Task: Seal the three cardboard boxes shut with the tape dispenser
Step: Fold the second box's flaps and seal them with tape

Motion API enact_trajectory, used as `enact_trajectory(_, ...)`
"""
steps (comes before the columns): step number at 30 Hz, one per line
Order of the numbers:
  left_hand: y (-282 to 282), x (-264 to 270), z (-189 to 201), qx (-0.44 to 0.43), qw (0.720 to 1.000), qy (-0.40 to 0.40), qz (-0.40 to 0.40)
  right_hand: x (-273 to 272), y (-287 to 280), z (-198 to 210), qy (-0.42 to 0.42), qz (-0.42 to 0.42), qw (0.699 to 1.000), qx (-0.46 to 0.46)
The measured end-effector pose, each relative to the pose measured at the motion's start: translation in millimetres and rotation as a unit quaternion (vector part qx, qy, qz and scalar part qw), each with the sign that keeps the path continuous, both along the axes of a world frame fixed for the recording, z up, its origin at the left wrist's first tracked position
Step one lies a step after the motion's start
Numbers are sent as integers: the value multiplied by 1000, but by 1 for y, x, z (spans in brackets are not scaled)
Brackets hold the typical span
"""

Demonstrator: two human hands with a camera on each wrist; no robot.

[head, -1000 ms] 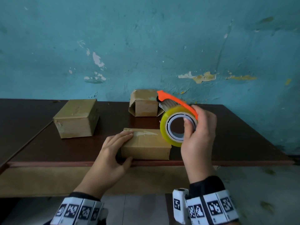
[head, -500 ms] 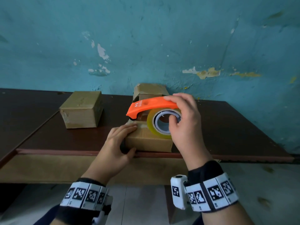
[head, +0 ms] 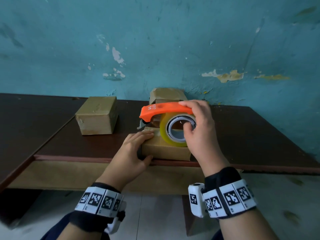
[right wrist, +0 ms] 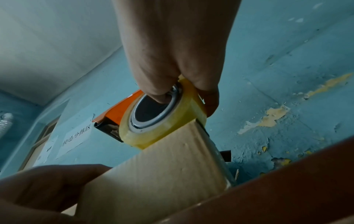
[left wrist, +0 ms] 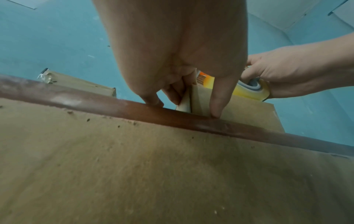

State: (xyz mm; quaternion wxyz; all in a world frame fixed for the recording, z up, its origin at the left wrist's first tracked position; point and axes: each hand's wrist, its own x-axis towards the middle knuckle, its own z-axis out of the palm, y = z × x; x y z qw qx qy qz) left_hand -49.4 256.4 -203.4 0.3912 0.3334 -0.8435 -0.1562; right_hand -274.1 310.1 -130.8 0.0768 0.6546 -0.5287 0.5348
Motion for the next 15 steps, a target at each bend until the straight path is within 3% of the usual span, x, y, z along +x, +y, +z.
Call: enact_trajectory(15, 4, -1, 18, 9, 999, -42, 19, 2, 1, 5, 3, 3, 1000, 23)
